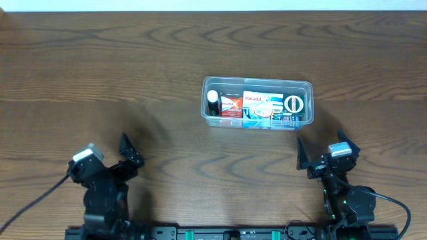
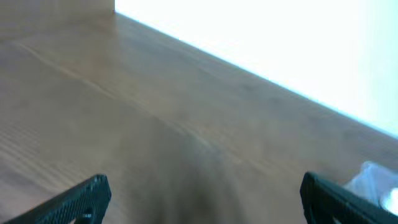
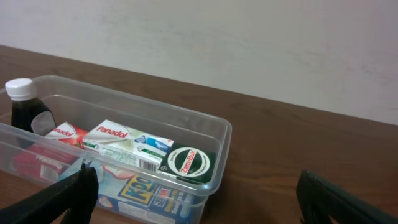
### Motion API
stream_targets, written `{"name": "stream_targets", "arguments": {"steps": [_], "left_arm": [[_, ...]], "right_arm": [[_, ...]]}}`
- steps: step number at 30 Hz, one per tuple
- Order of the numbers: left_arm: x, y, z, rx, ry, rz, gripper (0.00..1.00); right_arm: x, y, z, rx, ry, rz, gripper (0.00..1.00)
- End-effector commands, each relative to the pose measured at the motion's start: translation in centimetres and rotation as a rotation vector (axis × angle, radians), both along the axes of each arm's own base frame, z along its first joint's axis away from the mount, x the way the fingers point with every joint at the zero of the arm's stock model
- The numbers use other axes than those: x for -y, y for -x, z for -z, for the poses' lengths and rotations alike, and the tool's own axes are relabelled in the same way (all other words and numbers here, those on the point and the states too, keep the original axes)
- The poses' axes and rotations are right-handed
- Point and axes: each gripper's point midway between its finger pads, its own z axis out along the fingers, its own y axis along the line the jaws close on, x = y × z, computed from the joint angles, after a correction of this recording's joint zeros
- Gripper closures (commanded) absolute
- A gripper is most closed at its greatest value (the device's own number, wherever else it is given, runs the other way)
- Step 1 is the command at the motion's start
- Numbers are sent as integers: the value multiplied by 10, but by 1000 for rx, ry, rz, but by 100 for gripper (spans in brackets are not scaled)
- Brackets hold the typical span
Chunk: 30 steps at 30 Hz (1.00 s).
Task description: Pack container
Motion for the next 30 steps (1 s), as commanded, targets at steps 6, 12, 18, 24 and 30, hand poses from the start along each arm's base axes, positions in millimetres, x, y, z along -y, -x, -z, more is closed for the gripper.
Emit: {"name": "stream_targets", "arguments": {"steps": [6,12,18,24,30], "left_arm": [[2,-18,11,230,46,15,2],[2,-22,35,175,-15,23,2],[5,-25,49,110,-153,76,2],[17,-27,56,66,-260,179,2],[29,-27,65,27,-319,270,2]], "right_arm": [[4,0,1,2,14,16,1],[4,0,1,2,14,16,1],[4,0,1,2,14,16,1],[4,0,1,2,14,16,1],[4,0,1,2,14,16,1]]}}
